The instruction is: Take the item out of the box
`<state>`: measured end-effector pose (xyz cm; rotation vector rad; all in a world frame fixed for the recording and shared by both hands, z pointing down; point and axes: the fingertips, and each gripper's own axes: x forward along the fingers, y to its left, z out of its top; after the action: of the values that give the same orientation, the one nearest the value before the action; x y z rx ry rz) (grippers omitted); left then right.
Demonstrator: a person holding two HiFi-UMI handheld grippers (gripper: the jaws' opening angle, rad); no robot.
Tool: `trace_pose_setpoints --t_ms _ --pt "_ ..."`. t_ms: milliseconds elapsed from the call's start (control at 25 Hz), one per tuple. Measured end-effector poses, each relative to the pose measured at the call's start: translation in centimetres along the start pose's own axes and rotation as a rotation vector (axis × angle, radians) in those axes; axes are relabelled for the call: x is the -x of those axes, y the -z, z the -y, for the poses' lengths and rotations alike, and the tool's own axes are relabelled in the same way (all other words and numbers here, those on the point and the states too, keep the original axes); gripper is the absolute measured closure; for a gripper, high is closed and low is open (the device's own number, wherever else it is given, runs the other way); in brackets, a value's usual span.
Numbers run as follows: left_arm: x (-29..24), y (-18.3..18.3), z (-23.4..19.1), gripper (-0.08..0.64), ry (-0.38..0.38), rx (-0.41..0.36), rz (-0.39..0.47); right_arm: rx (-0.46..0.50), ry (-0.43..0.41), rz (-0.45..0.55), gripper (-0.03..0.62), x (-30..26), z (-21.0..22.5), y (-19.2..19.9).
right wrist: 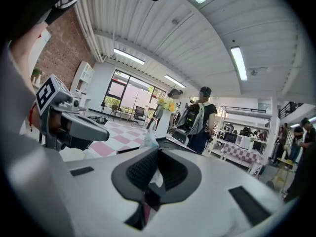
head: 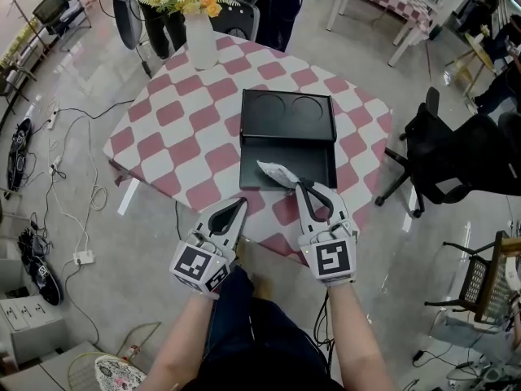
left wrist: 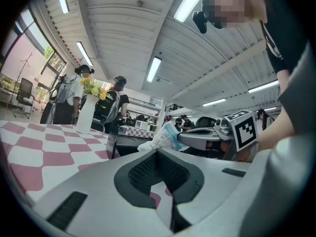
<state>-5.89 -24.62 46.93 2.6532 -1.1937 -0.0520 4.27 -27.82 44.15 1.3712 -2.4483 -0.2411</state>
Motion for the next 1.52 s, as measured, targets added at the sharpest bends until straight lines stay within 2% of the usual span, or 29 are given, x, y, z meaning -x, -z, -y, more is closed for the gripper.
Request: trace_pose_setpoints --t_ms 1520 --pt "2.0 -4.9 2.5 0.557 0.005 -0.018 0.051 -0.170 0.050 0.068 0.586 6.9 1.9 -4.5"
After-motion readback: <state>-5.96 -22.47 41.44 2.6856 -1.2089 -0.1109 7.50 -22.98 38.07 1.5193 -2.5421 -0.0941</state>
